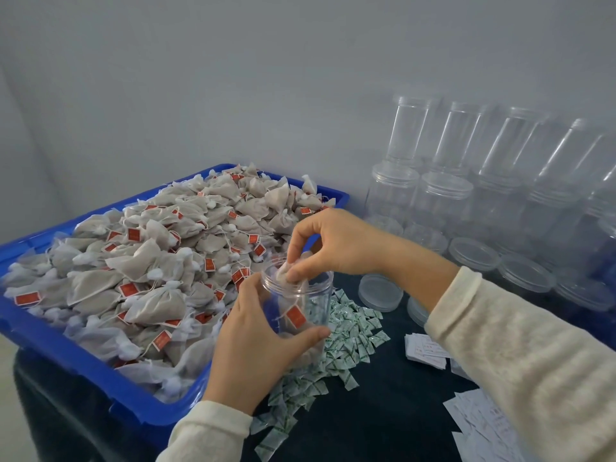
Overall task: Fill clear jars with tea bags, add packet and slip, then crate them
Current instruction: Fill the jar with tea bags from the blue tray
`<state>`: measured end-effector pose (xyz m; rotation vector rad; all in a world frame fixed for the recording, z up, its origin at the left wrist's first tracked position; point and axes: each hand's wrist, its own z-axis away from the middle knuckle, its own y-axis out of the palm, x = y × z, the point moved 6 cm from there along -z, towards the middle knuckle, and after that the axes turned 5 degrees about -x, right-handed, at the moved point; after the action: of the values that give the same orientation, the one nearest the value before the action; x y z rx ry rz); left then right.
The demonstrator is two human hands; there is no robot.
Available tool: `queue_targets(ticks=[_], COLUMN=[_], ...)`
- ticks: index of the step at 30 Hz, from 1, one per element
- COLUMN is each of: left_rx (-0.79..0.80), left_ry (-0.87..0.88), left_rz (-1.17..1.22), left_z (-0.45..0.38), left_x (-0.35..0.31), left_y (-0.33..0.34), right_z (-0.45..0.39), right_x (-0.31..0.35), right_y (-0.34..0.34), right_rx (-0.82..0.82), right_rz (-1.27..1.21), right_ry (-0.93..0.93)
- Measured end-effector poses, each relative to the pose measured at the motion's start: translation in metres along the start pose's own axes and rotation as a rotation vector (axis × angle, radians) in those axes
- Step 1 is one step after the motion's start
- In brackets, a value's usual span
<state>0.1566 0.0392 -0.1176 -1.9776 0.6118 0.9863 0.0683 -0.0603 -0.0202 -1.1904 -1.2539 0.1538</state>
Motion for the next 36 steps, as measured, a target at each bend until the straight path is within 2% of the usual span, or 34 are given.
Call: queue_targets(ticks=[3,6,13,19,21,27,32,36], left_rx=[-0.006,-0.005,0.020,0.029,0.025,0.033,0.015,0.049], left_ry=[-0.018,-0.017,0.008,0.039,0.042,0.045,0.028,0.046], left_rz=[0.006,0.000,-0.022,-0.026,-0.022,-0.033,-0.024,-0.070], left_z=[-0.001,-0.001,0.000,0.001,0.001,0.001,0.001,0.002], left_x=[0.001,0.003,0.003,0.000,-0.001,-0.001,-0.001,0.000], left_y=[0.000,0.000,0.003,0.003,0.003,0.003,0.001,0.004], right_z=[-0.003,-0.007,-0.014,-0.012,-0.010,-0.018,-0.019,-0.013], right_x=[0.004,0.004,0.000,-0.009,-0.009,-0.010,-0.015,-0.021], right_y=[0.015,0.025,0.045,0.053,0.051,0.061,0.070,0.071], right_rx=[0.042,0.117,0.397,0.557,0.587,0.649,0.684,0.691], right_rz=[0.049,0.111,0.229,0.045,0.074,0.432,0.378,0.224], right_ry=[-0.018,0.051,0.146,0.272,0.261,0.215,0.280,0.300])
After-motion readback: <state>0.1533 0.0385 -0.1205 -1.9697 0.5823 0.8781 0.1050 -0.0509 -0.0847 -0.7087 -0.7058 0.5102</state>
